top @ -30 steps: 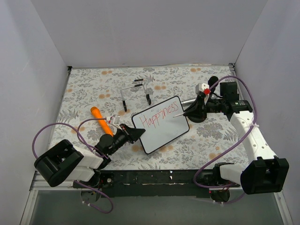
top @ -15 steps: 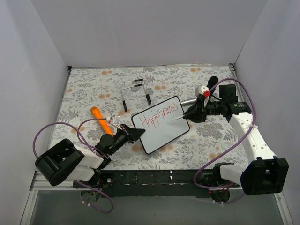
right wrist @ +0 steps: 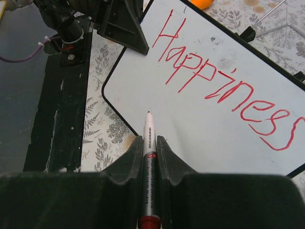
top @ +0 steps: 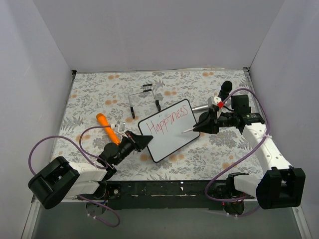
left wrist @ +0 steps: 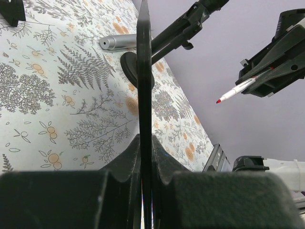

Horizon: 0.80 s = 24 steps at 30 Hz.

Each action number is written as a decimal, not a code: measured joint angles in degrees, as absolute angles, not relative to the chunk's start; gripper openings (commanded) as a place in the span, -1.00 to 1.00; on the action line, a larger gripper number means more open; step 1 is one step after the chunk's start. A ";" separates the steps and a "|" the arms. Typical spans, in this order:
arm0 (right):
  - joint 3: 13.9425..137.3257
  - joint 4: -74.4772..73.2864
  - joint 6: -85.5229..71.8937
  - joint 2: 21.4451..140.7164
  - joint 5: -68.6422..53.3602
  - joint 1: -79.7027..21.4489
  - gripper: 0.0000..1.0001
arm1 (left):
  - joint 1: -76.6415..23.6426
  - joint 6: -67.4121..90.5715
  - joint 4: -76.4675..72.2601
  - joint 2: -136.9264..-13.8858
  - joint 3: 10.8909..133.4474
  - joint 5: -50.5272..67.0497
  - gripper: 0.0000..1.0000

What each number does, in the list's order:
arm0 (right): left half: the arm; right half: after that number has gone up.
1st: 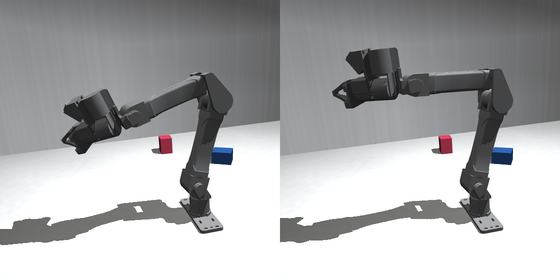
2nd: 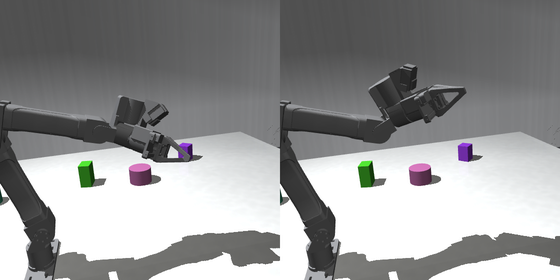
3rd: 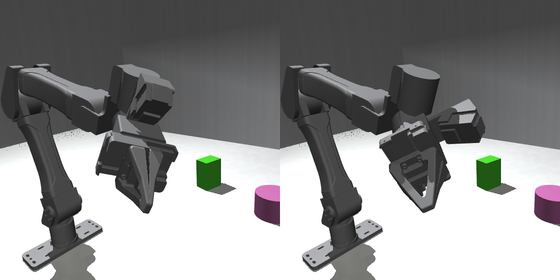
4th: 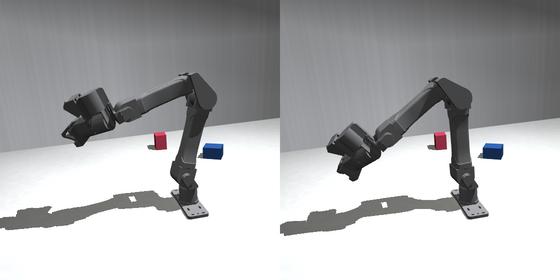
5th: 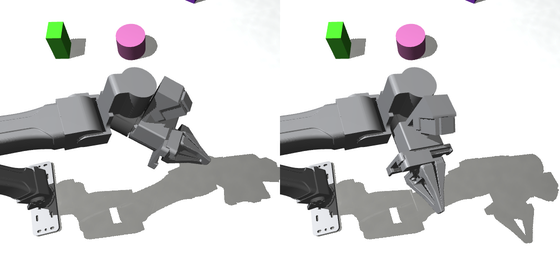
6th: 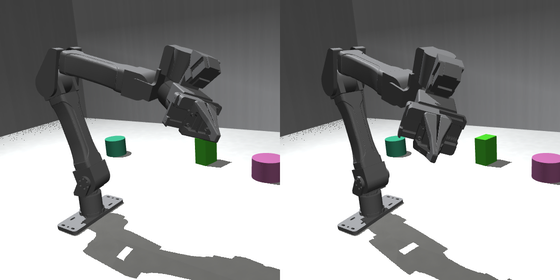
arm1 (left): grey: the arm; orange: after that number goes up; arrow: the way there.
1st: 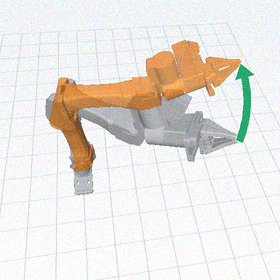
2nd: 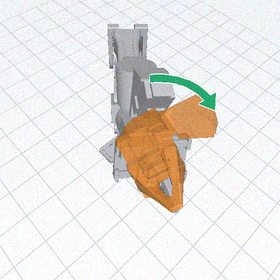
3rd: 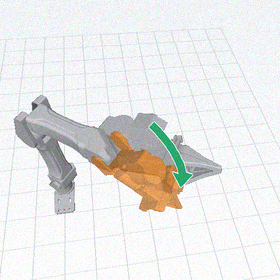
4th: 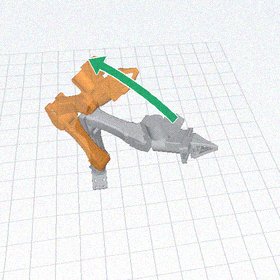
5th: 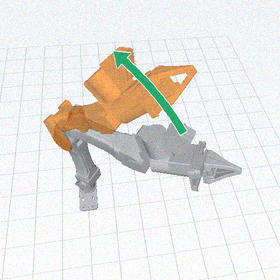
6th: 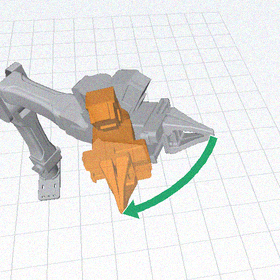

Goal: Write a sentence on the whiteboard

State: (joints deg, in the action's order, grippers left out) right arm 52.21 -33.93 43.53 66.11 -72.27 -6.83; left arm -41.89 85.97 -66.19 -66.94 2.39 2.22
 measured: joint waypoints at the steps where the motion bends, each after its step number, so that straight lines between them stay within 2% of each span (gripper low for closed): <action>1: 51.83 -33.56 43.57 66.37 -72.66 -6.83 -0.97 | -41.89 85.91 -65.89 -66.72 2.42 2.20 -1.00; 24: 47.94 -25.47 37.65 66.13 -74.15 -6.83 -0.97 | -42.13 86.56 -65.06 -67.13 2.42 2.13 -1.00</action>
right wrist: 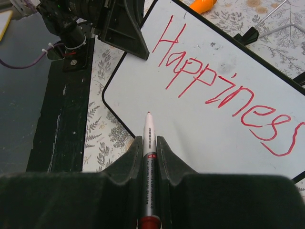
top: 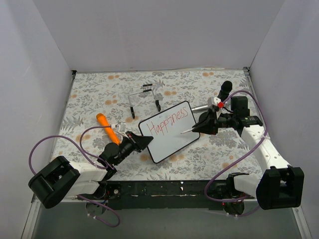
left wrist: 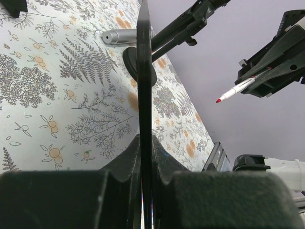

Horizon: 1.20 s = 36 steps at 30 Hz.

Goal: Write a sentence on the whiteboard

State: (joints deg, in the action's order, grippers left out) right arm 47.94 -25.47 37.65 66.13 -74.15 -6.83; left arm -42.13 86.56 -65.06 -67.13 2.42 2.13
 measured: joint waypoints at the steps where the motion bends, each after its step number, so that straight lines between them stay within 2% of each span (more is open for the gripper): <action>1: 47.88 -25.30 37.36 66.13 -74.13 -6.83 -0.97 | -42.13 86.63 -64.99 -67.13 2.39 2.09 -1.00; 9: 48.21 -24.05 34.37 66.15 -73.34 -6.85 -0.97 | -42.13 87.50 -64.69 -67.13 2.42 2.07 -1.00; 14: 52.42 -23.99 32.80 67.68 -71.72 -8.38 -0.97 | -42.13 88.14 -64.66 -67.13 2.42 1.87 -1.00; 27: 61.36 -26.98 33.01 71.24 -58.06 -27.90 -0.97 | -42.89 89.69 -64.73 -67.29 2.42 -0.75 -1.00; 36: 56.40 -25.47 33.63 69.54 -55.42 -28.97 -0.97 | -42.98 90.00 -66.46 -69.34 2.42 -2.79 -1.00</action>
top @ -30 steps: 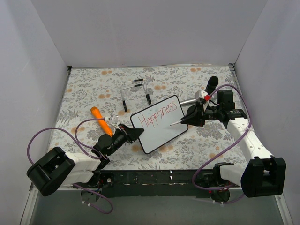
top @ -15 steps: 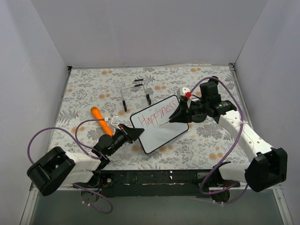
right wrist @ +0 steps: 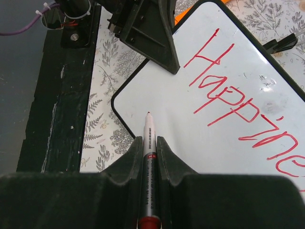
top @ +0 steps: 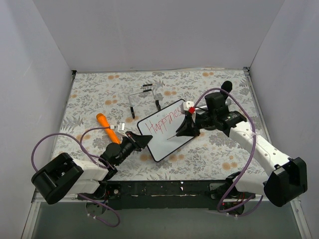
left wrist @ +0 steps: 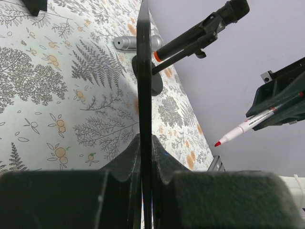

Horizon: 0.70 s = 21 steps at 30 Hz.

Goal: Write a sentence on the whiteboard

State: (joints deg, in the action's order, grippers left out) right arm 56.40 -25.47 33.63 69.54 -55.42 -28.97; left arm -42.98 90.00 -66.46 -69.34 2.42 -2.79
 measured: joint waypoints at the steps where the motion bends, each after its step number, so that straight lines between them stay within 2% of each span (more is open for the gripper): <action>1: 55.88 -25.21 33.58 69.34 -55.42 -28.97 -0.97 | -42.98 90.00 -66.65 -69.80 2.42 -2.87 -1.00; 21: 47.07 -7.94 20.86 68.01 -50.63 -29.45 -0.97 | -44.01 91.50 -71.16 -76.44 3.51 -3.66 -1.00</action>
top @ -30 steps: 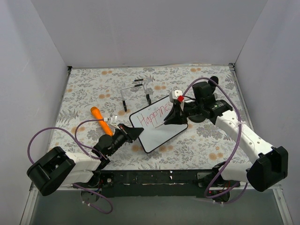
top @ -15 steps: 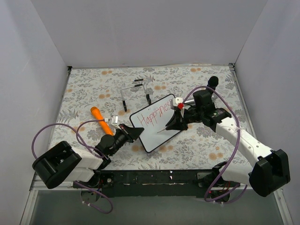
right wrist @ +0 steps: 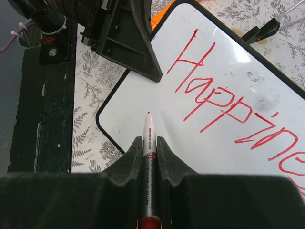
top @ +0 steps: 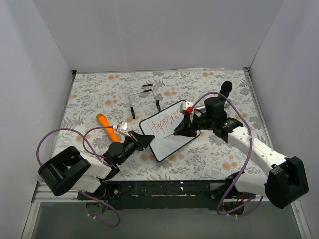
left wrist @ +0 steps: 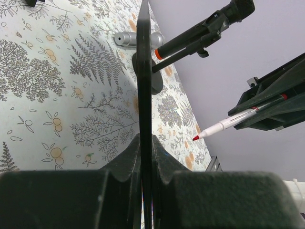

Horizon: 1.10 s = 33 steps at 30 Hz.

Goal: Write a sentence on the whiteboard

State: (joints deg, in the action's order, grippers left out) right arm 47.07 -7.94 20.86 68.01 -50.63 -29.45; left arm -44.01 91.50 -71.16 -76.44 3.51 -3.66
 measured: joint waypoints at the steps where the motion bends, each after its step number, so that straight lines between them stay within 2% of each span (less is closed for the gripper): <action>1: 46.89 -7.62 20.47 68.07 -50.39 -29.85 -0.97 | -44.01 91.64 -71.16 -76.51 3.51 -3.70 -1.00; 12: 45.08 -3.68 17.50 71.64 -46.09 -34.44 -0.97 | -44.01 92.66 -71.31 -77.08 3.51 -3.99 -1.00; 33: 45.06 -0.99 16.23 74.30 -41.91 -36.14 -0.97 | -44.01 93.86 -72.36 -78.50 3.51 -4.10 -1.00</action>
State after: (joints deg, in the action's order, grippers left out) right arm 45.06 -0.99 16.23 74.30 -41.91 -36.14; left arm -44.01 93.86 -72.36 -78.50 3.51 -4.10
